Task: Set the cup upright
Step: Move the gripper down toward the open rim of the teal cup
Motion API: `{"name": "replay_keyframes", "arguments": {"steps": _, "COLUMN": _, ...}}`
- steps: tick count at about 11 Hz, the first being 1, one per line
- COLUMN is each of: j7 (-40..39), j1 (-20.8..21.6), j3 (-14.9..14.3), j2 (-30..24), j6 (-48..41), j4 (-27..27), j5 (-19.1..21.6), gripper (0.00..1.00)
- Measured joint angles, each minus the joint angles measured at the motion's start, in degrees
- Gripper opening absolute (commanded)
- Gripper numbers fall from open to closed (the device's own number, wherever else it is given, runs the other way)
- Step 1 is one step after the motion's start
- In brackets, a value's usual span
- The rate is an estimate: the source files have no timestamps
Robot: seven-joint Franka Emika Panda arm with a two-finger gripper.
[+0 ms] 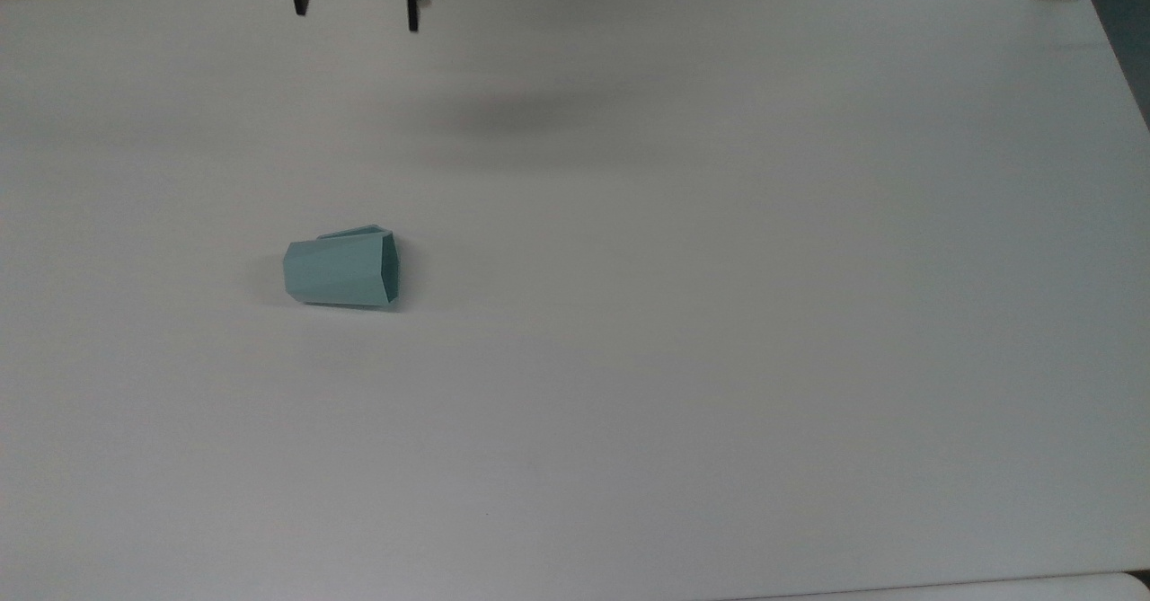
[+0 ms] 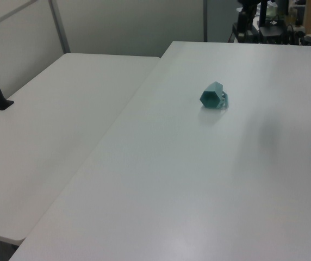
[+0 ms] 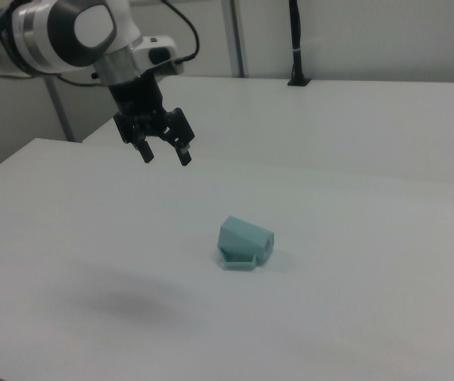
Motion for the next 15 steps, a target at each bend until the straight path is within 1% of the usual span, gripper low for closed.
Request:
{"name": "replay_keyframes", "arguments": {"steps": 1, "j7": 3.09, "j1": 1.82, "j3": 0.12, "j2": 1.38, "j6": 1.53, "j4": -0.06, "j5": -2.47, "gripper": 1.00}}
{"name": "replay_keyframes", "arguments": {"steps": 3, "j7": 12.08, "j1": 7.38, "j3": 0.42, "j2": 6.69, "j6": 3.70, "j4": -0.06, "j5": -10.15, "gripper": 0.99}}
{"name": "replay_keyframes", "arguments": {"steps": 5, "j7": 20.23, "j1": 10.74, "j3": 0.54, "j2": 11.82, "j6": 4.28, "j4": -0.01, "j5": -18.21, "gripper": 1.00}}
{"name": "replay_keyframes", "arguments": {"steps": 6, "j7": 25.36, "j1": 12.25, "j3": 0.84, "j2": 14.60, "j6": 4.30, "j4": -0.11, "j5": -26.07, "gripper": 1.00}}
{"name": "replay_keyframes", "arguments": {"steps": 7, "j7": 30.64, "j1": 13.06, "j3": 1.96, "j2": 17.67, "j6": 4.30, "j4": -0.23, "j5": -33.65, "gripper": 1.00}}
{"name": "replay_keyframes", "arguments": {"steps": 8, "j7": 34.47, "j1": 13.34, "j3": 3.61, "j2": 21.45, "j6": 4.30, "j4": -0.28, "j5": -39.33, "gripper": 1.00}}
{"name": "replay_keyframes", "arguments": {"steps": 10, "j7": 35.93, "j1": 13.37, "j3": 4.32, "j2": 26.19, "j6": 4.30, "j4": -0.21, "j5": -45.14, "gripper": 1.00}}
{"name": "replay_keyframes", "arguments": {"steps": 12, "j7": 35.94, "j1": 12.82, "j3": 4.33, "j2": 29.26, "j6": 4.30, "j4": -0.18, "j5": -49.62, "gripper": 1.00}}
{"name": "replay_keyframes", "arguments": {"steps": 15, "j7": 36.07, "j1": 11.26, "j3": 4.75, "j2": 31.92, "j6": 4.30, "j4": -0.21, "j5": -52.57, "gripper": 1.00}}
